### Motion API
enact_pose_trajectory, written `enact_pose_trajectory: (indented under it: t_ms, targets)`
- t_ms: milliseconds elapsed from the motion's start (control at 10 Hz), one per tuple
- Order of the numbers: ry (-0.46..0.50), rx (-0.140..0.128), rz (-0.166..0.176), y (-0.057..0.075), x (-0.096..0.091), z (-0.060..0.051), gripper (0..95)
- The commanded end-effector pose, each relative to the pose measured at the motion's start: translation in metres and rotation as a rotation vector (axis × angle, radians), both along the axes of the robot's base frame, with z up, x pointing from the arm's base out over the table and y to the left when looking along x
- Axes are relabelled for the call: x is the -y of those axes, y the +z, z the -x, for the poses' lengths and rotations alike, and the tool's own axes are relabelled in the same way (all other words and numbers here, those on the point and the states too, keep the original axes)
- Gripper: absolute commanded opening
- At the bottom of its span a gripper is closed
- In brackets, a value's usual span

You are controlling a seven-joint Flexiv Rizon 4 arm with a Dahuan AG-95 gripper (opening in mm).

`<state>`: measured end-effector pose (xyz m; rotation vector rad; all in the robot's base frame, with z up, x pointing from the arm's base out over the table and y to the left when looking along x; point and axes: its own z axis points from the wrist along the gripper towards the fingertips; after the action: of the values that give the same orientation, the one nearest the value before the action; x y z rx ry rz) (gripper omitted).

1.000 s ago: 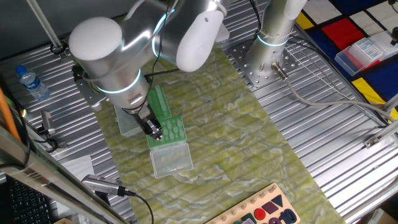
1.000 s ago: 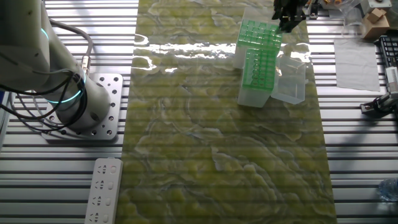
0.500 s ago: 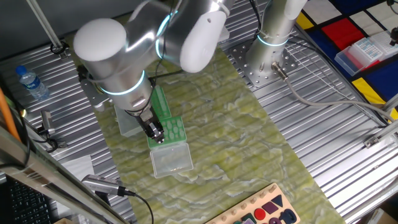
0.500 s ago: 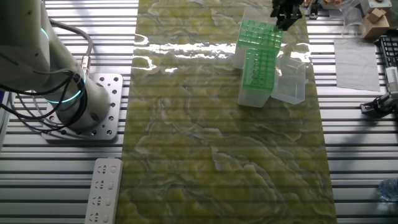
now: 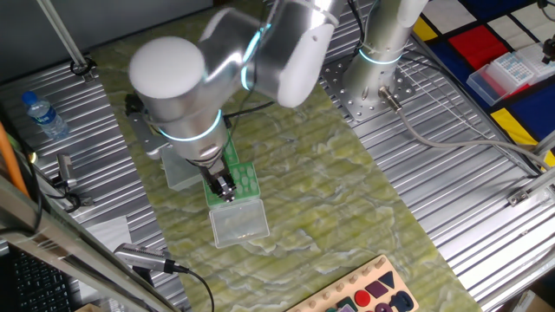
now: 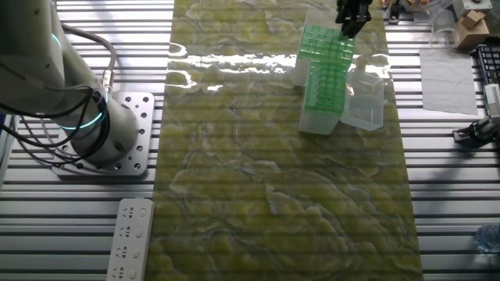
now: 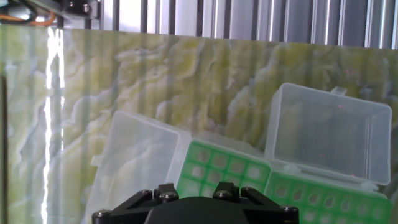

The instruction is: Transfer all large pipette tips from one holder to another

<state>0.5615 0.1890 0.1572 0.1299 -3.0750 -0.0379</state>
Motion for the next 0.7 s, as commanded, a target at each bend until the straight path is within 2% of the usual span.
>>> enact_pose_trajectory:
  t_ms: [100, 600, 700]
  targets:
    - [-0.005, 0.005, 0.007, -0.0013, -0.0024, -0.0004, 19.0]
    - [0.002, 0.017, 0.016, -0.0050, -0.0033, 0.0001, 19.0]
    - [0.000, 0.018, 0.016, -0.0052, -0.0033, 0.0001, 0.0]
